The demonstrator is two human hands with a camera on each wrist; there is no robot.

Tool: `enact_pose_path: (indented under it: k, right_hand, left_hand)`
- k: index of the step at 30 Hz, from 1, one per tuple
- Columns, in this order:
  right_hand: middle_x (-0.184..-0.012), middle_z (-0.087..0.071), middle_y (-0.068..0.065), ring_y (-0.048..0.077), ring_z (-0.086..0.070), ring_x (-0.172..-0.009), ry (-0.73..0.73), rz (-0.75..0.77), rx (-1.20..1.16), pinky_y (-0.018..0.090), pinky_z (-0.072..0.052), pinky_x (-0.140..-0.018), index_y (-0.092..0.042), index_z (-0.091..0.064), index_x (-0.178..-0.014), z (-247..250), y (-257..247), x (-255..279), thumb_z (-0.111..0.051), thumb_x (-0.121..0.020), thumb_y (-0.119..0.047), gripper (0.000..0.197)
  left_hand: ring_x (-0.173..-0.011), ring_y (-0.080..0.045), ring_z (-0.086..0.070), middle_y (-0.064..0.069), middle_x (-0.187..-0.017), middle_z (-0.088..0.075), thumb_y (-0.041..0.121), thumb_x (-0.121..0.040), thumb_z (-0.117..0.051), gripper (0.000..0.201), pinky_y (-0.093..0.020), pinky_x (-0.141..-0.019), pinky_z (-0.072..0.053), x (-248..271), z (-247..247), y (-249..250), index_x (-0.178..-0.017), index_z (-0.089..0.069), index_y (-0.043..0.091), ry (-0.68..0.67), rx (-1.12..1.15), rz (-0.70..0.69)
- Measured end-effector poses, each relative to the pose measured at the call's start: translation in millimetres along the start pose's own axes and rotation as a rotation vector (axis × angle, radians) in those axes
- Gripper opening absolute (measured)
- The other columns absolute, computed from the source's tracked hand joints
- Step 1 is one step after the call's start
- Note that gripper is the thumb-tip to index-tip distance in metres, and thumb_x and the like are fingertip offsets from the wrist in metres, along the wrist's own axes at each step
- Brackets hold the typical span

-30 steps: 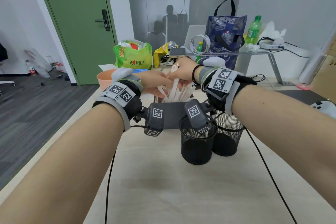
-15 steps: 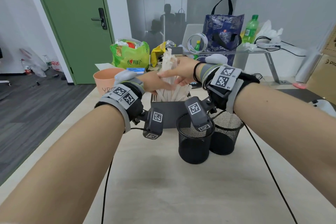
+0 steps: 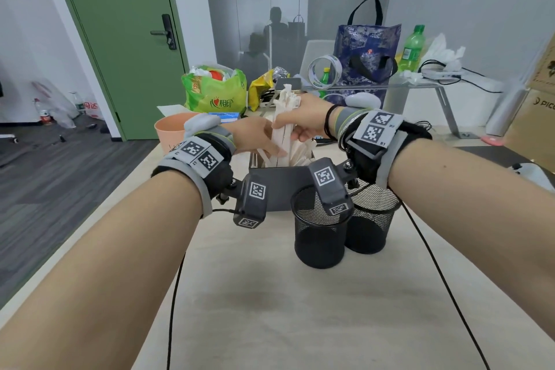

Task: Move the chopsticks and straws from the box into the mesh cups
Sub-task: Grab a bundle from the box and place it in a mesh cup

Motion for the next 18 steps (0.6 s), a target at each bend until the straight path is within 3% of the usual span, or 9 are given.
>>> enact_pose_path:
  k: [2, 4, 6, 8, 11, 13, 18]
  right_hand:
    - [-0.067, -0.061, 0.011, 0.019, -0.058, -0.049, 0.064, 0.018, 0.001, 0.023, -0.045, -0.043, -0.010, -0.059, -0.085, 6, -4, 2, -0.074, -0.068, -0.026, 0.027]
    - [-0.058, -0.056, 0.007, 0.014, -0.055, -0.039, 0.118, 0.048, -0.049, 0.021, -0.041, -0.039, -0.013, -0.055, -0.072, 14, -7, 4, -0.070, -0.075, -0.018, 0.016]
    - [-0.054, -0.051, 0.005, 0.009, -0.049, -0.028, 0.157, 0.059, -0.097, 0.017, -0.037, -0.035, -0.013, -0.050, -0.066, 23, -8, 6, -0.065, -0.079, -0.012, 0.020]
    - [-0.056, -0.050, 0.006, 0.007, -0.046, -0.024, 0.185, 0.064, -0.135, 0.016, -0.035, -0.034, -0.013, -0.050, -0.066, 30, -7, 8, -0.064, -0.080, -0.010, 0.020]
    - [-0.063, -0.054, 0.009, 0.007, -0.047, -0.023, 0.227, 0.064, -0.194, 0.015, -0.036, -0.032, -0.009, -0.053, -0.078, 40, -7, 13, -0.064, -0.080, -0.011, 0.011]
    - [-0.069, -0.055, 0.011, 0.008, -0.048, -0.024, 0.246, 0.062, -0.229, 0.015, -0.037, -0.031, -0.006, -0.053, -0.089, 45, -7, 16, -0.065, -0.079, -0.011, 0.016]
    - [-0.064, -0.055, 0.009, 0.007, -0.049, -0.024, 0.304, 0.097, -0.276, 0.014, -0.038, -0.031, -0.005, -0.054, -0.091, 61, -14, 29, -0.062, -0.080, -0.010, 0.014]
  left_hand:
    - [-0.103, -0.027, -0.064, -0.010, -0.111, -0.070, 0.049, -0.071, -0.074, 0.057, -0.044, -0.099, -0.048, -1, 1, -1, -0.112, -0.066, 0.010, -0.003, -0.049, -0.003]
    - [-0.094, -0.022, -0.064, -0.009, -0.107, -0.071, 0.046, -0.072, -0.075, 0.051, -0.041, -0.094, -0.049, 0, -2, -4, -0.106, -0.067, 0.009, -0.030, -0.071, 0.006]
    - [-0.083, -0.017, -0.064, -0.004, -0.099, -0.071, 0.041, -0.075, -0.075, 0.043, -0.030, -0.080, -0.052, 3, -8, -6, -0.099, -0.065, 0.007, -0.079, -0.085, 0.017]
    - [-0.075, -0.011, -0.062, 0.001, -0.098, -0.067, 0.036, -0.079, -0.074, 0.032, -0.018, -0.068, -0.048, 5, -11, -6, -0.100, -0.061, 0.015, -0.115, -0.059, 0.029]
    - [-0.076, -0.010, -0.062, 0.000, -0.106, -0.065, 0.033, -0.078, -0.075, 0.043, -0.017, -0.071, -0.050, 8, -11, 0, -0.113, -0.053, 0.022, -0.134, 0.006, 0.028]
    - [-0.080, -0.013, -0.062, -0.001, -0.112, -0.066, 0.036, -0.078, -0.074, 0.049, -0.020, -0.071, -0.050, 8, -12, 2, -0.119, -0.050, 0.022, -0.140, -0.022, 0.027]
    - [-0.114, -0.021, -0.062, -0.002, -0.129, -0.064, 0.039, -0.080, -0.070, 0.065, -0.035, -0.103, -0.047, 9, -11, 0, -0.136, -0.047, 0.014, -0.127, -0.084, 0.049]
Point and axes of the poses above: each hand's wrist, its own x-axis away from the middle knuckle, its own z-axis out of the back of the hand, y = z × x, the point moved 9 cm from there along -x, towards the middle knuckle
